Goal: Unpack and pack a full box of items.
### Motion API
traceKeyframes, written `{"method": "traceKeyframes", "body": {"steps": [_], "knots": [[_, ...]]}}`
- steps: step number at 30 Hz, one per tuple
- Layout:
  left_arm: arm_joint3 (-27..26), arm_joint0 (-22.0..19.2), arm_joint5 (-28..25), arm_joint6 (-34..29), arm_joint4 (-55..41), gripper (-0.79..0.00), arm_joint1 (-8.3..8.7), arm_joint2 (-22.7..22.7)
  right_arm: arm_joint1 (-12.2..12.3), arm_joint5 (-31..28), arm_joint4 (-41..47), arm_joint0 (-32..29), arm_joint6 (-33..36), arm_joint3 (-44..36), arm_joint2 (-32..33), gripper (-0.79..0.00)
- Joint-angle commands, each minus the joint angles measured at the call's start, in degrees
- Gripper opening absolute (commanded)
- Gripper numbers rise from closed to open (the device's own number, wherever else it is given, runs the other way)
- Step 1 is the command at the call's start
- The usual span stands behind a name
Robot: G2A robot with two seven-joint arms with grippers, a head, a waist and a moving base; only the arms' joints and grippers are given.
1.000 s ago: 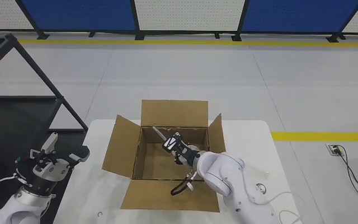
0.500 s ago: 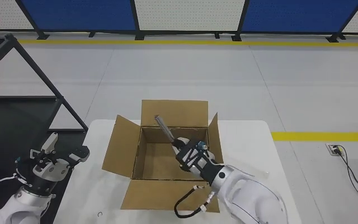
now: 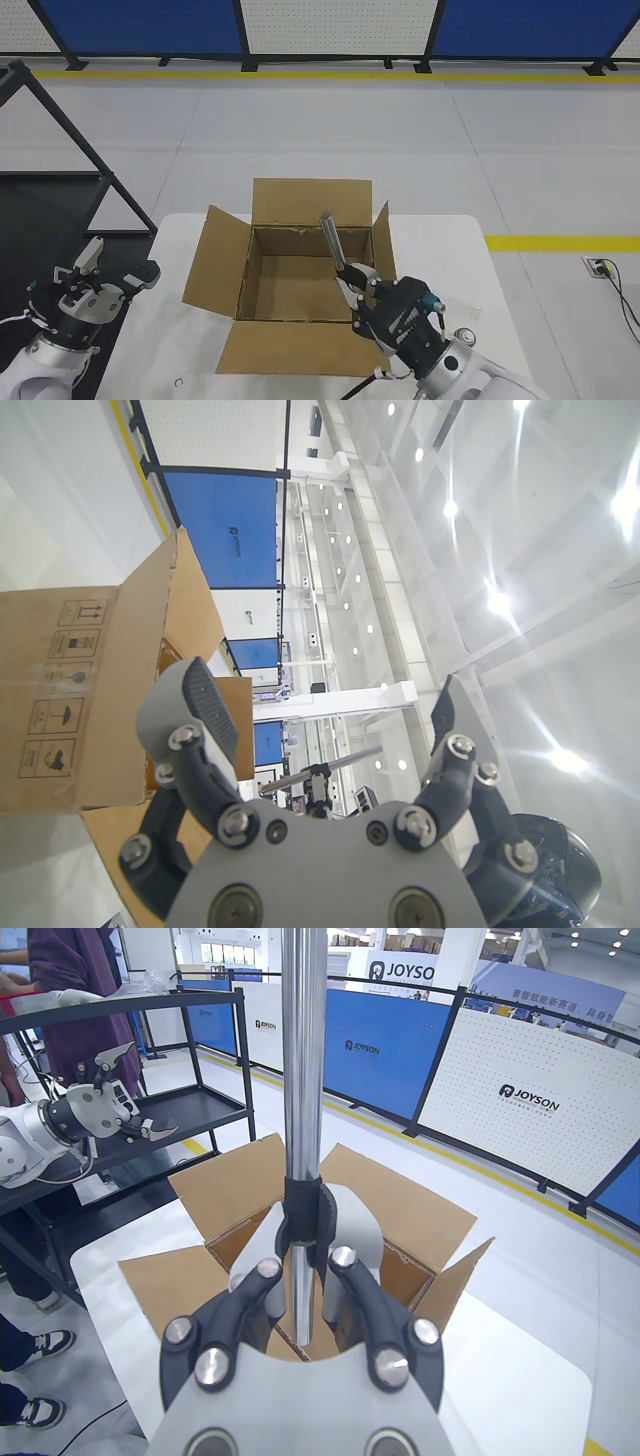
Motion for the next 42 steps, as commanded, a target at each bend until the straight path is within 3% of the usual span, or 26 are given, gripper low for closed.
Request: {"method": "traceKeyframes", "body": {"steps": [1, 7, 13, 19, 28, 36, 39, 42], "knots": [[0.0, 0.0, 0.0, 0.0, 0.0, 0.0, 0.0, 0.0, 0.0, 0.0, 0.0, -0.01, 0.0, -0.01, 0.0, -0.785], [0.0, 0.0, 0.0, 0.0, 0.0, 0.0, 0.0, 0.0, 0.0, 0.0, 0.0, -0.01, 0.0, -0.01, 0.0, -0.785], [0.0, 0.0, 0.0, 0.0, 0.0, 0.0, 0.0, 0.0, 0.29, 1.82, 5.61, -2.33, 1.17, -2.2, 2.96, -0.785], [0.0, 0.0, 0.0, 0.0, 0.0, 0.0, 0.0, 0.0, 1.02, 1.43, 15.31, -7.86, -1.04, -2.32, 13.86, -0.785], [0.0, 0.0, 0.0, 0.0, 0.0, 0.0, 0.0, 0.0, 2.26, -4.08, 29.08, -23.96, -3.25, -2.32, 35.4, -0.785], [0.0, 0.0, 0.0, 0.0, 0.0, 0.0, 0.0, 0.0, 3.34, -8.2, 38.81, -34.4, 6.35, -2.32, 49.46, -0.785], [0.0, 0.0, 0.0, 0.0, 0.0, 0.0, 0.0, 0.0, 3.85, -5.31, 41.35, -34.75, 12.08, -2.32, 51.25, -0.785], [0.0, 0.0, 0.0, 0.0, 0.0, 0.0, 0.0, 0.0, 4.27, 1.41, 40.23, -33.38, 16.03, -2.04, 51.73, -0.785]]}}
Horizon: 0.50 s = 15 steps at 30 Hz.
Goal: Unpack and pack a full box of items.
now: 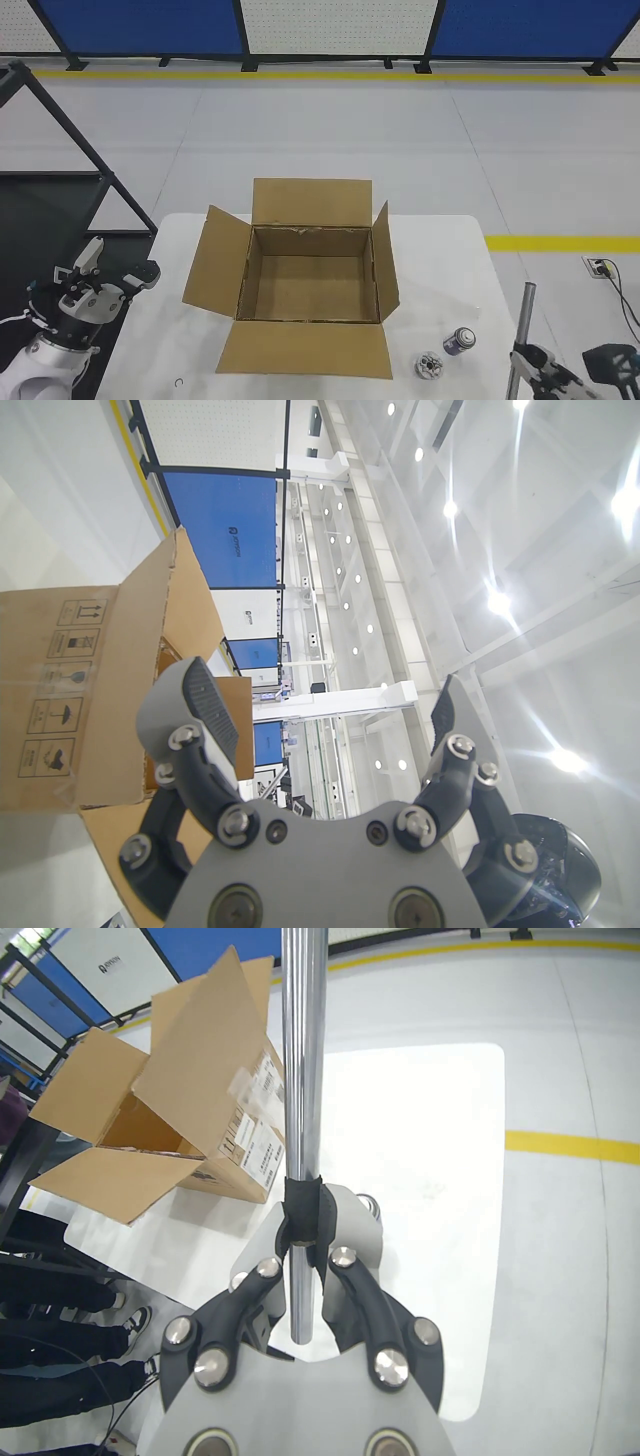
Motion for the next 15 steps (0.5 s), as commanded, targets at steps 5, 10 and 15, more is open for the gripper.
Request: {"method": "traceKeyframes", "body": {"steps": [5, 10, 15], "knots": [[0.0, 0.0, 0.0, 0.0, 0.0, 0.0, 0.0, 0.0, 0.4, 5.88, -2.29, 2.53, 2.5, 1.87, -1.01, -0.785], [0.0, 0.0, 0.0, 0.0, 0.0, 0.0, 0.0, 0.0, 0.4, 5.88, -2.29, 2.53, 2.5, 1.87, -1.01, -0.785], [0.0, 0.0, 0.0, 0.0, 0.0, 0.0, 0.0, 0.0, 0.44, 5.79, -2.41, 2.53, 2.5, 2.3, -1.44, -0.785]]}}
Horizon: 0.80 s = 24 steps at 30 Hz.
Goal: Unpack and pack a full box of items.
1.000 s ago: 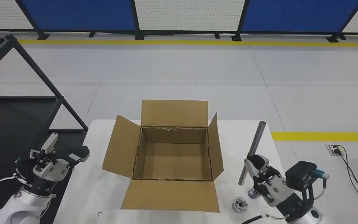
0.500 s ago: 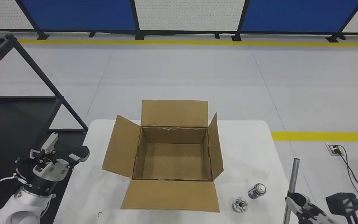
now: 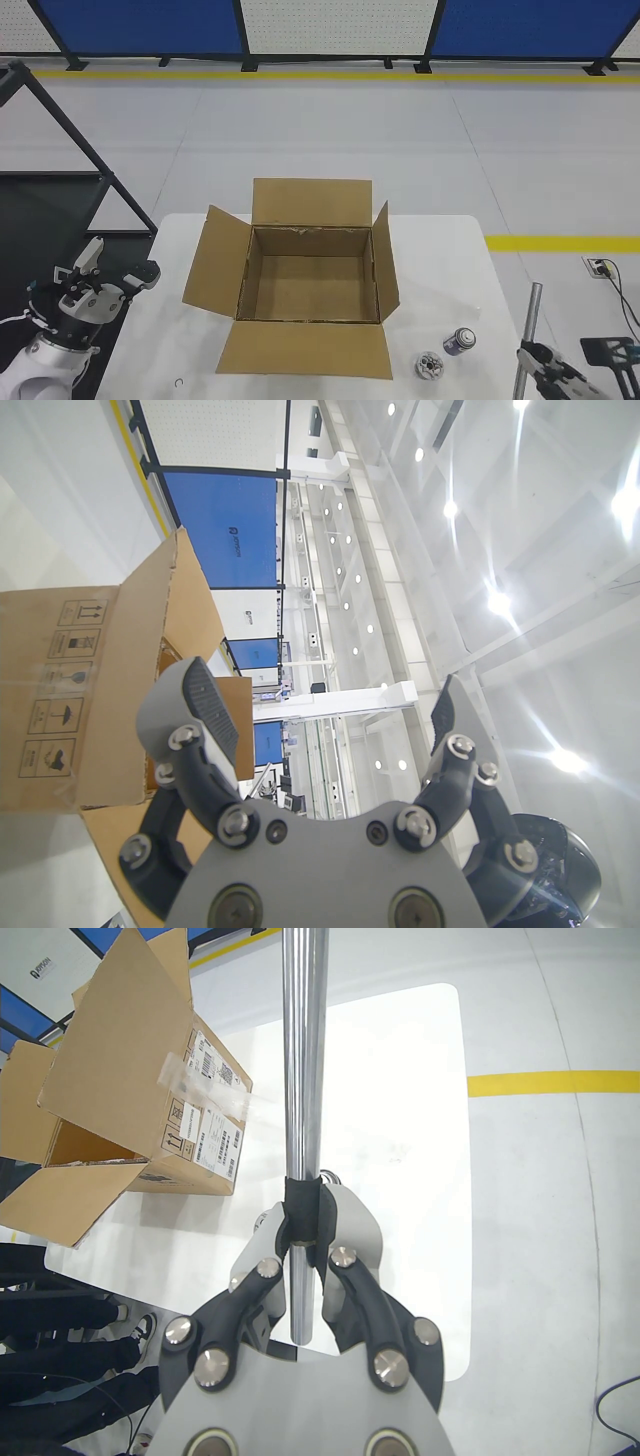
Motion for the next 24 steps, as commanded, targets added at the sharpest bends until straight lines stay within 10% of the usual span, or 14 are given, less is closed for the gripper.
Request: {"method": "traceKeyframes", "body": {"steps": [1, 12, 24], "knots": [[0.0, 0.0, 0.0, 0.0, 0.0, 0.0, 0.0, 0.0, 0.17, 0.27, -1.17, 0.47, 0.55, 1.4, -1.25, -0.785], [0.0, 0.0, 0.0, 0.0, 0.0, 0.0, 0.0, 0.0, 2.57, 8.61, -15.89, 20.61, 11.73, 20.45, -12.83, -0.785], [0.0, 0.0, 0.0, 0.0, 0.0, 0.0, 0.0, 0.0, 4.24, 10.32, -25.41, 29.88, 15.08, 33.7, -16.44, -0.785]]}}
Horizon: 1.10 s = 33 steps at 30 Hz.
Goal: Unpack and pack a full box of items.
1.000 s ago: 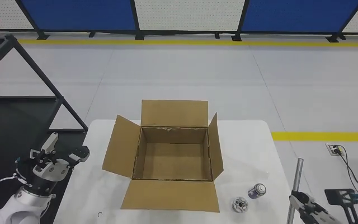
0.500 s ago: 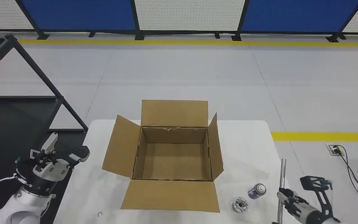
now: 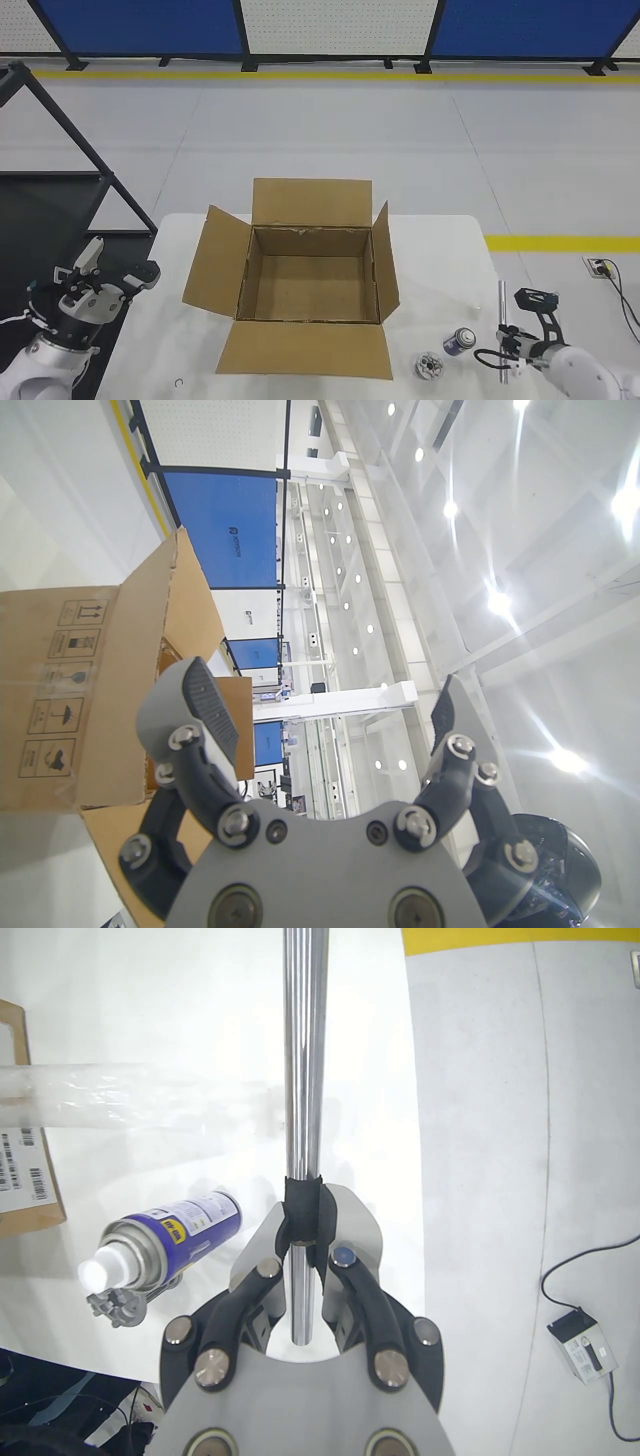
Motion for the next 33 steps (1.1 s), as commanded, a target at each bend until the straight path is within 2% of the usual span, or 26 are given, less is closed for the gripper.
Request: {"method": "traceKeyframes", "body": {"steps": [1, 16, 31, 33], "knots": [[0.0, 0.0, 0.0, 0.0, 0.0, 0.0, 0.0, 0.0, 0.2, 0.13, -1.27, 0.73, 0.34, 1.2, -0.56, -0.785], [0.0, 0.0, 0.0, 0.0, 0.0, 0.0, 0.0, 0.0, 1.3, 0.56, -5.53, 3.82, 1.78, 6.1, -4.2, -0.785], [0.0, 0.0, 0.0, 0.0, 0.0, 0.0, 0.0, 0.0, 2.0, 1.01, -5.28, 6.24, 2.04, 10.6, -6.68, -0.785], [0.0, 0.0, 0.0, 0.0, 0.0, 0.0, 0.0, 0.0, 2.09, 1.11, -5.1, 6.42, 2.1, 11.0, -6.85, -0.748]]}}
